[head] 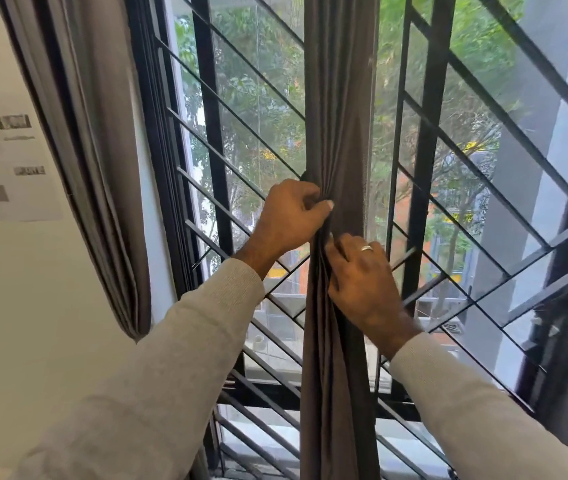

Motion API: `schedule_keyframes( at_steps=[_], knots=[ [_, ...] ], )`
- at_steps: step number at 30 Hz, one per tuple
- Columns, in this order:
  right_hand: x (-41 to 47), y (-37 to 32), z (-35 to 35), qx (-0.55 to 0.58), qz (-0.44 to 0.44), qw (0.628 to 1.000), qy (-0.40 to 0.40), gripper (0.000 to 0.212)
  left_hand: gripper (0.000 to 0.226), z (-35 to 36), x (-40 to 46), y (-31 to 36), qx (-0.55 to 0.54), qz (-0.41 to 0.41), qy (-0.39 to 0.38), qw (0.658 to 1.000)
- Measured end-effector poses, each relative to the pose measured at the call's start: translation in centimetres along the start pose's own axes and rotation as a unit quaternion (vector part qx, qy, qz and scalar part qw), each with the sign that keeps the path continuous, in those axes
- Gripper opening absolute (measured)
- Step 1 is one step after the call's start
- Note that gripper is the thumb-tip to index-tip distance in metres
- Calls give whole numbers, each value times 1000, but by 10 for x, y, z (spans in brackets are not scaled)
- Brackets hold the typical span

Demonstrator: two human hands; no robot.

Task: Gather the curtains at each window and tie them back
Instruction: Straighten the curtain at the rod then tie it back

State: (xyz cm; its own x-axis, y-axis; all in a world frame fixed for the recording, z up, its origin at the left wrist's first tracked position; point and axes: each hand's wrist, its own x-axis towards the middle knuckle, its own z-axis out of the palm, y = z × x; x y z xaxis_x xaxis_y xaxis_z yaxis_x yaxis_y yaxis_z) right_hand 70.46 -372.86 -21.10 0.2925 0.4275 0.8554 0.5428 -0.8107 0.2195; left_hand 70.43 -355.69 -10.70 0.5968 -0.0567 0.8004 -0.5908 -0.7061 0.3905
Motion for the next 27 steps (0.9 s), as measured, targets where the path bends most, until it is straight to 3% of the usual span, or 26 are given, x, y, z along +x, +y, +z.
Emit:
schedule_keyframes(
  at_steps=[2,5,8,10,11,12,14,16,19,22,27],
  knots=[
    [4,4,-2,23,-28,999,2,48,48,-1,-2,0,15,9,7,1000],
    [10,20,-7,188,-25,980,52,32,41,-3,-1,-4,42,-5,25,999],
    [19,37,-3,307,185,924,136,29,47,-7,-2,-9,-9,-37,15,999],
    [32,46,-1,408,343,844,58,40,51,-7,-2,-10,-30,-45,2,999],
    [36,48,0,457,379,805,10,44,52,-8,-2,-9,-30,-45,-3,999],
    [39,50,1,479,386,788,-18,40,51,-8,-2,-7,-26,-44,-7,999],
    [37,49,3,444,377,813,5,19,50,-8,-3,-4,-4,-42,-7,999],
    [30,41,-1,362,361,857,70,15,44,-10,-3,-1,49,-32,12,998],
    [17,20,-5,245,217,933,150,19,34,-7,-2,4,111,-30,32,993],
    [13,2,-1,142,99,979,104,36,31,-2,0,13,124,-26,29,992],
    [9,-1,8,98,44,992,65,52,41,3,2,11,83,8,16,996]
  ],
)
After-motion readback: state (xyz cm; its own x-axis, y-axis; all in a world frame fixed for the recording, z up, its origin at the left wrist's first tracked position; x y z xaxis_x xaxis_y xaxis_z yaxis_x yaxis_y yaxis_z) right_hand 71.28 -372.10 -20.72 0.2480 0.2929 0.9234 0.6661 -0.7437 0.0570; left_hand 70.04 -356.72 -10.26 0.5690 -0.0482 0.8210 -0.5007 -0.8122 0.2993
